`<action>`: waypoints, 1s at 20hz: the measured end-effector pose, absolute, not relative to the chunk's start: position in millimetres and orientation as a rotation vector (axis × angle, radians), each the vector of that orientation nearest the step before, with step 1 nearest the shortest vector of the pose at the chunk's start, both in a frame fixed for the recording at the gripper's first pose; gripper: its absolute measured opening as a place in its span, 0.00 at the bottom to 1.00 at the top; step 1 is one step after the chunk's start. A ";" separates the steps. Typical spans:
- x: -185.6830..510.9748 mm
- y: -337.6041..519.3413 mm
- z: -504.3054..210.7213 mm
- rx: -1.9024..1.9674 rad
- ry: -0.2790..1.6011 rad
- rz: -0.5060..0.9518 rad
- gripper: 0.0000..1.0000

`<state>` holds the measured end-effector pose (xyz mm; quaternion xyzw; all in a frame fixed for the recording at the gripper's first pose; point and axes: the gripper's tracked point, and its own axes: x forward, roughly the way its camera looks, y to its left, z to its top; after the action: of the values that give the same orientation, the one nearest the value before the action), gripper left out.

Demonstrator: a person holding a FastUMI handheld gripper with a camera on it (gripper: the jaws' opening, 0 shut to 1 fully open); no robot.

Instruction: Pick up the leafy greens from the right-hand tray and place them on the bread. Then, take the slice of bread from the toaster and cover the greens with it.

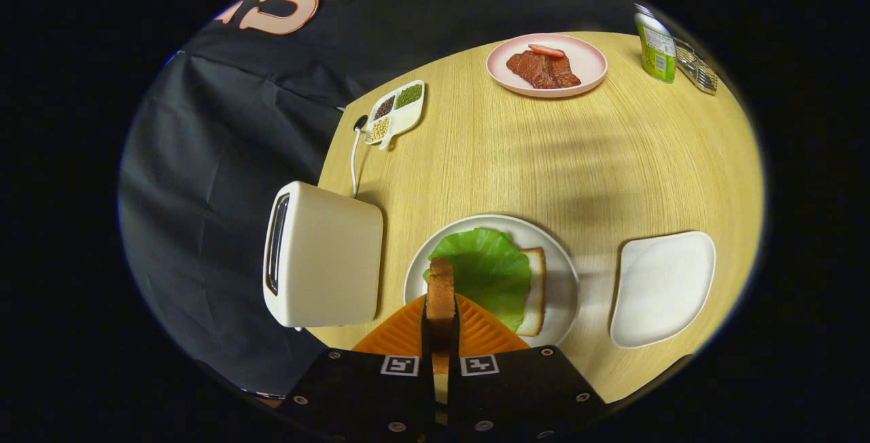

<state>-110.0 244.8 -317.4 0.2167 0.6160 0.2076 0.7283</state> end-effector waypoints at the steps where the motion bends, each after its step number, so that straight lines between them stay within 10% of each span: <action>1: -110.0 244.0 -318.5 0.468 1.355 0.460 0.08; 11: -100.4 227.8 -338.6 0.359 1.309 0.442 0.13; 20: -90.3 198.0 -350.5 0.167 1.201 0.376 0.49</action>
<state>-90.3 198.0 -350.5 0.0782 0.5610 0.1757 0.8051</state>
